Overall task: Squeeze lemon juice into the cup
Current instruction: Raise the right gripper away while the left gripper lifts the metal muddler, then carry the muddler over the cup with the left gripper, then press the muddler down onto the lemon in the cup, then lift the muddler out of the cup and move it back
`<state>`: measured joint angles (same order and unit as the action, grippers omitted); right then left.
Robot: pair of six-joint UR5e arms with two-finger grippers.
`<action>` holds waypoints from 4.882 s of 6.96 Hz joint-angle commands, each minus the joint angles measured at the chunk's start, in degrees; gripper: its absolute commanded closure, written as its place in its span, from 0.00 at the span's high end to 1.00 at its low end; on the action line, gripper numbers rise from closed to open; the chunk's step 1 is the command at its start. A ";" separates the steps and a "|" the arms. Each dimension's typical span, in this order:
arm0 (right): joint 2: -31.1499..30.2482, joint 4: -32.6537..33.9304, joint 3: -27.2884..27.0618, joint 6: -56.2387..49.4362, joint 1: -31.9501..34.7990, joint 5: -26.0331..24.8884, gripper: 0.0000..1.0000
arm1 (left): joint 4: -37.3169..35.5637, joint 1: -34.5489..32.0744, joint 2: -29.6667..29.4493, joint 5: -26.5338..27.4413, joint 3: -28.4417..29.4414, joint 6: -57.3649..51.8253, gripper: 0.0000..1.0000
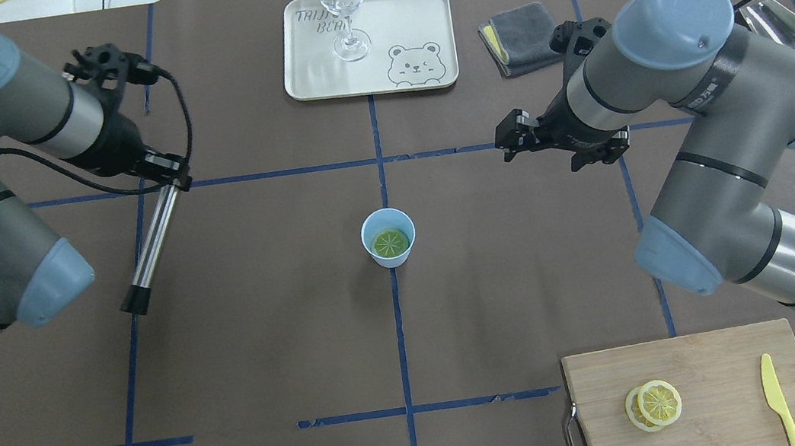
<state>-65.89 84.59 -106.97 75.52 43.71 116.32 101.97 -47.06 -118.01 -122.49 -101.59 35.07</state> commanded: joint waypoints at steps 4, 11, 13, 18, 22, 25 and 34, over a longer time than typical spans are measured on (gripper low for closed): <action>-5.20 -2.06 -0.08 -3.89 8.32 2.34 1.00 | 46.77 14.40 -4.86 29.91 4.65 0.26 0.00; -8.81 -4.52 0.54 -3.89 9.29 2.33 1.00 | 62.82 24.03 -6.79 57.10 9.74 -7.83 0.00; -8.81 -4.52 0.54 -3.80 9.29 2.42 1.00 | 64.75 24.47 -6.71 57.01 11.59 -7.74 0.00; -8.90 -4.52 0.54 -3.89 9.38 2.69 1.00 | 65.99 27.27 -6.09 57.10 12.73 -7.83 0.00; -9.08 -4.52 0.45 -3.80 9.47 2.69 1.00 | 66.08 27.63 -6.62 57.01 16.07 -9.06 0.00; -8.99 -4.52 0.45 -3.81 9.73 2.69 1.00 | 66.08 28.16 -6.44 57.01 16.25 -9.06 0.00; -8.55 -4.79 0.54 -4.07 10.87 3.92 1.00 | 65.29 20.36 -7.67 56.66 6.07 -9.15 0.00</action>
<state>-74.52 79.80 -106.43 71.47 54.47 120.19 167.73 -24.10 -125.61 -65.64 -93.80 25.45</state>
